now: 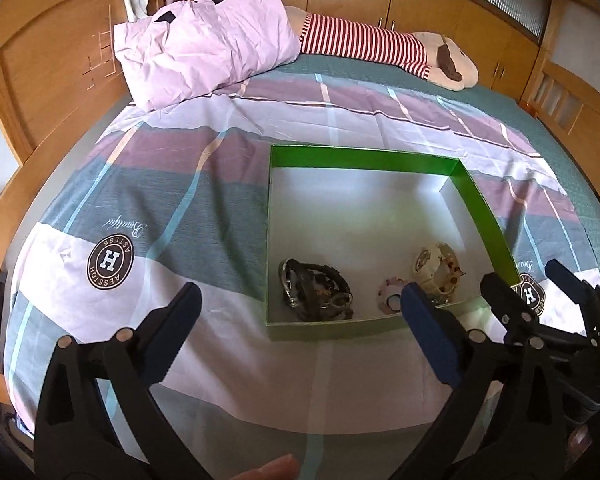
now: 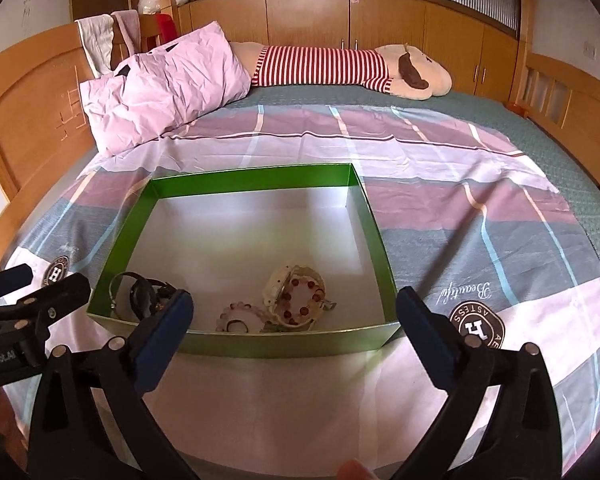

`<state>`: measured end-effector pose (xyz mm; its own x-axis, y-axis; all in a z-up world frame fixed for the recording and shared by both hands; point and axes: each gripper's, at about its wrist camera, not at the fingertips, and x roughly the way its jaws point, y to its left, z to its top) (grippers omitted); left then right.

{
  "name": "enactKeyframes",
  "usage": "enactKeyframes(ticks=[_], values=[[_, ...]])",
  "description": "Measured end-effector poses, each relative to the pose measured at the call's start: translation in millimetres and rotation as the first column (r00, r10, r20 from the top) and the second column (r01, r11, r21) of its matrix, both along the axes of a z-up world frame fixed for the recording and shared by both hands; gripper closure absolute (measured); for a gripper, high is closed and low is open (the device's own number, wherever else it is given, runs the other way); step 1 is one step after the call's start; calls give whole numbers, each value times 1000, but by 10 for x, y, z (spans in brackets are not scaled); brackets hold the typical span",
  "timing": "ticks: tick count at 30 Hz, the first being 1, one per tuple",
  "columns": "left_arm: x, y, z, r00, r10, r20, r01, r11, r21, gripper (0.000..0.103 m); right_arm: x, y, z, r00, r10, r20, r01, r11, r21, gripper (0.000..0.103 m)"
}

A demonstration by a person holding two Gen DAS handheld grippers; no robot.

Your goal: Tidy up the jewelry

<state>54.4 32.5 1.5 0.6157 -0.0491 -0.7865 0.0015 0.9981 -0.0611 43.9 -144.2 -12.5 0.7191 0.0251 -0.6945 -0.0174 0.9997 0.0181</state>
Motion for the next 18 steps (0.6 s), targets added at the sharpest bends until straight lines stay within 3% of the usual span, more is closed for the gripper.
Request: enactKeyframes(ticks=[10, 18], values=[[30, -73, -60, 999, -23, -30, 24, 999, 29, 2, 77, 49, -79, 1000, -18, 5, 18, 999, -41, 2], [25, -90, -81, 999, -16, -34, 17, 999, 39, 2, 78, 22, -77, 1000, -27, 2, 27, 999, -21, 2]])
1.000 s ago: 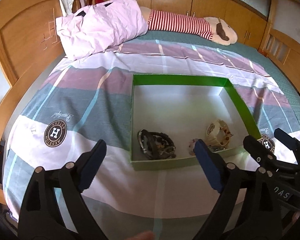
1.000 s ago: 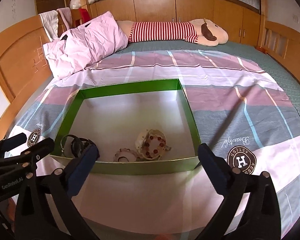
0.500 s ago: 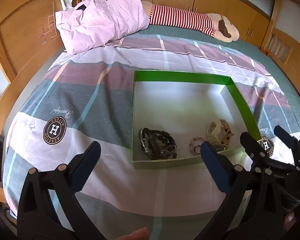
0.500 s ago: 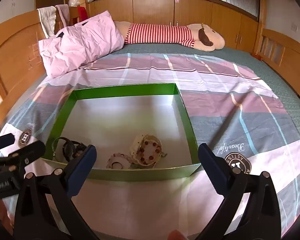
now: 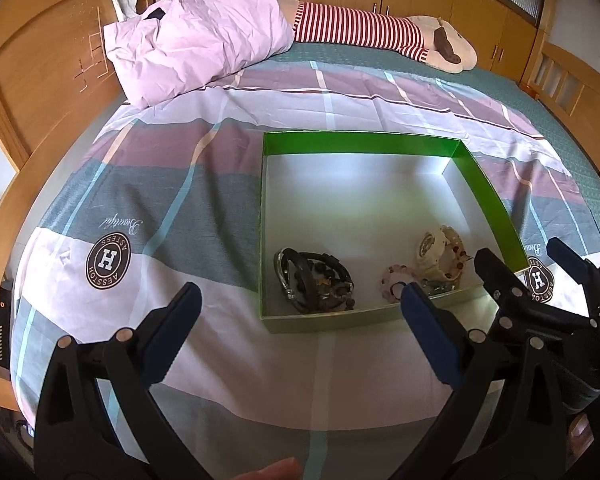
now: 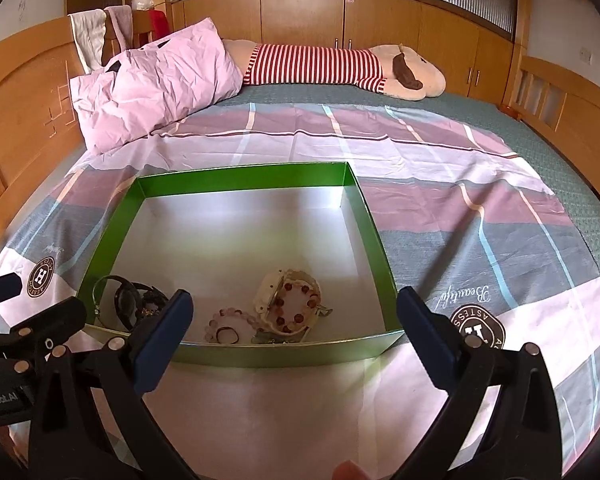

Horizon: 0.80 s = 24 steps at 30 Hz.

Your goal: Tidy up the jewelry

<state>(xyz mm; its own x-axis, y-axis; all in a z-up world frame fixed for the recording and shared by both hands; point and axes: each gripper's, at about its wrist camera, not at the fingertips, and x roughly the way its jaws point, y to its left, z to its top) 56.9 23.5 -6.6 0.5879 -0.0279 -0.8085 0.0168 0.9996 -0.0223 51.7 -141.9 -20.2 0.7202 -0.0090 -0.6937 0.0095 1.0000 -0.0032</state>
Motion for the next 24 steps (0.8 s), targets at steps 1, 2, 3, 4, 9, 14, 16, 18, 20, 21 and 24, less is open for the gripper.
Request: enactKeyframes(ticks=[1, 2, 3, 4, 9, 14, 16, 18, 20, 21, 24], values=[[-2, 5, -2, 1000, 2, -1, -2, 1000, 0, 2, -3, 2, 5, 1000, 0, 2, 0, 1000, -1, 2], [-3, 11, -5, 1000, 3, -2, -3, 1000, -2, 2, -5, 4, 7, 1000, -1, 3, 1, 1000, -2, 2], [-1, 15, -6, 1000, 3, -2, -3, 1000, -3, 2, -7, 6, 10, 1000, 0, 4, 0, 1000, -1, 2], [-1, 18, -7, 1000, 4, -2, -4, 1000, -3, 2, -10, 5, 13, 1000, -1, 4, 1, 1000, -1, 2], [-3, 29, -5, 1000, 4, -2, -4, 1000, -3, 2, -17, 6, 24, 1000, -3, 8, 3, 1000, 2, 2], [-9, 26, -5, 1000, 7, -4, -7, 1000, -5, 2, -18, 1, 28, 1000, -6, 8, 6, 1000, 3, 2], [-8, 18, -6, 1000, 7, -5, -7, 1000, -6, 2, -23, 7, 31, 1000, -7, 9, 7, 1000, 3, 2], [-8, 19, -7, 1000, 7, -5, -8, 1000, -6, 2, -20, 6, 29, 1000, -6, 8, 6, 1000, 3, 2], [-8, 21, -8, 1000, 7, -7, -7, 1000, -6, 2, -20, 4, 29, 1000, -5, 7, 5, 1000, 3, 2], [-7, 16, -8, 1000, 7, -7, -7, 1000, -6, 2, -21, 5, 30, 1000, -5, 8, 5, 1000, 2, 2], [-5, 13, -12, 1000, 8, -9, -8, 1000, -4, 2, -20, 4, 27, 1000, -6, 8, 6, 1000, 3, 2]])
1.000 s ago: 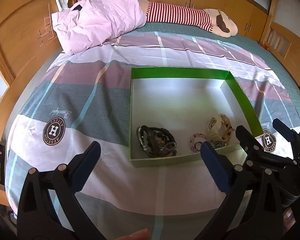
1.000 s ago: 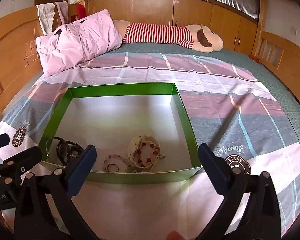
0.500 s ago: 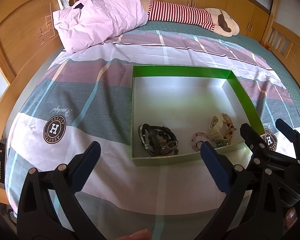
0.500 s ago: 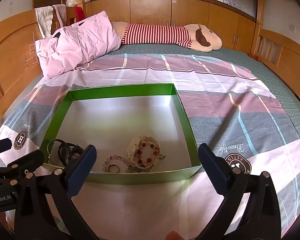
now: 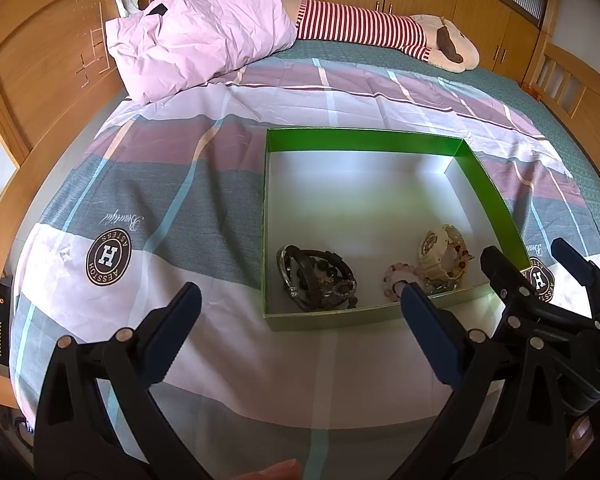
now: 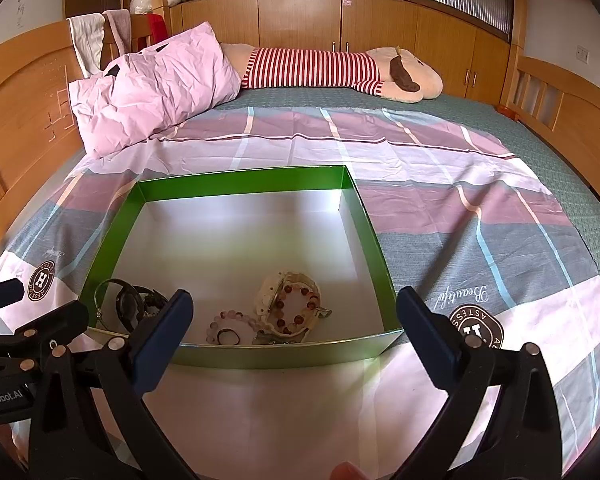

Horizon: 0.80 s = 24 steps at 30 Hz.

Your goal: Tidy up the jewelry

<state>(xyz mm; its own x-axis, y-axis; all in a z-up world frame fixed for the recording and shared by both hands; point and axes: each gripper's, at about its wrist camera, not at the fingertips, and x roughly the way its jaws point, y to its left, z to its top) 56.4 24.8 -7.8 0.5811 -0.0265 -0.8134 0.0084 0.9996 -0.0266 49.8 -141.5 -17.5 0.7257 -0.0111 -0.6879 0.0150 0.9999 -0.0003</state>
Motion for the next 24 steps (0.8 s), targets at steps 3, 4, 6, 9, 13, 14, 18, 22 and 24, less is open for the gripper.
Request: enactKeyframes(ticks=[3, 4, 6, 9, 13, 14, 18, 22, 24], values=[[0, 1, -2, 1000, 1, 0, -1, 1000, 1, 2, 1, -2, -2, 1000, 1, -1, -1, 1000, 1, 2], [-1, 2, -8, 1000, 2, 0, -2, 1000, 1, 2, 0, -2, -1, 1000, 0, -1, 0, 1000, 0, 2], [-1, 3, -17, 1000, 4, -2, -4, 1000, 3, 2, -3, -1, -7, 1000, -2, -1, 2, 1000, -1, 2], [2, 4, -26, 1000, 5, -4, -5, 1000, 6, 2, -13, -8, -23, 1000, -7, -5, 7, 1000, 1, 2], [2, 7, -29, 1000, 5, -4, -5, 1000, 5, 2, -16, -9, -30, 1000, -10, -4, 10, 1000, -3, 2], [2, 9, -31, 1000, 5, -6, -5, 1000, 4, 2, -17, -2, -35, 1000, -12, -4, 12, 1000, -5, 2], [8, 18, -26, 1000, 6, -9, -6, 1000, 5, 2, -20, 14, -44, 1000, -16, -5, 16, 1000, -7, 2], [9, 22, -28, 1000, 6, -9, -6, 1000, 5, 2, -20, 9, -47, 1000, -15, -5, 15, 1000, -8, 2], [11, 21, -28, 1000, 5, -9, -5, 1000, 5, 2, -16, 6, -45, 1000, -13, -6, 13, 1000, -8, 2]])
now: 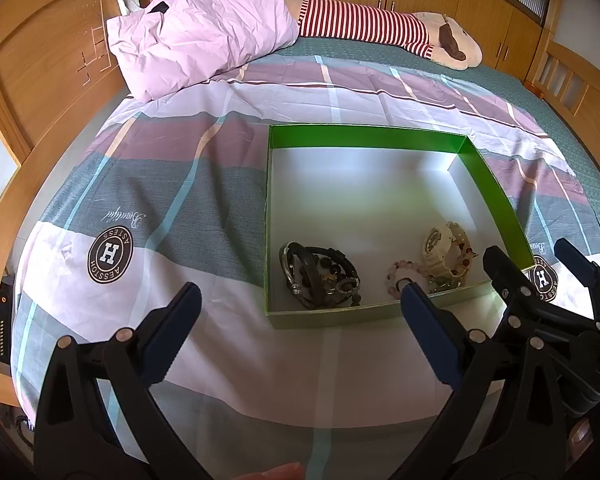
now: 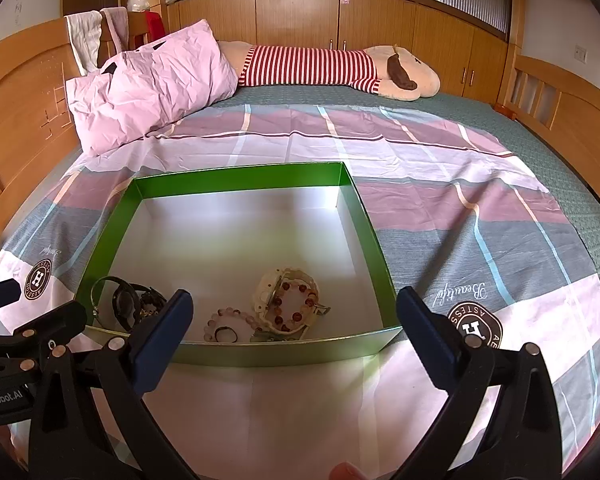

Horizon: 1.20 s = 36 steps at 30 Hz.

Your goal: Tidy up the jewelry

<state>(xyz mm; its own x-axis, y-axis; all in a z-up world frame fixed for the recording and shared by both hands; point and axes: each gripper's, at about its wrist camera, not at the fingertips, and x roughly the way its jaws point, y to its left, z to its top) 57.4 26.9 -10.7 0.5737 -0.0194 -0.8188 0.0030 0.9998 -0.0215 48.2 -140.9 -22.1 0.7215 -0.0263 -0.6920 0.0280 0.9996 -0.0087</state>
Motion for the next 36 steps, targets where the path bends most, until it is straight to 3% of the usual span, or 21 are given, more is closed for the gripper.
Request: enactKeyframes(ticks=[36], values=[[-23, 16, -12, 1000, -5, 4, 5, 1000, 8, 2, 7, -22, -18, 1000, -8, -3, 7, 1000, -8, 2]])
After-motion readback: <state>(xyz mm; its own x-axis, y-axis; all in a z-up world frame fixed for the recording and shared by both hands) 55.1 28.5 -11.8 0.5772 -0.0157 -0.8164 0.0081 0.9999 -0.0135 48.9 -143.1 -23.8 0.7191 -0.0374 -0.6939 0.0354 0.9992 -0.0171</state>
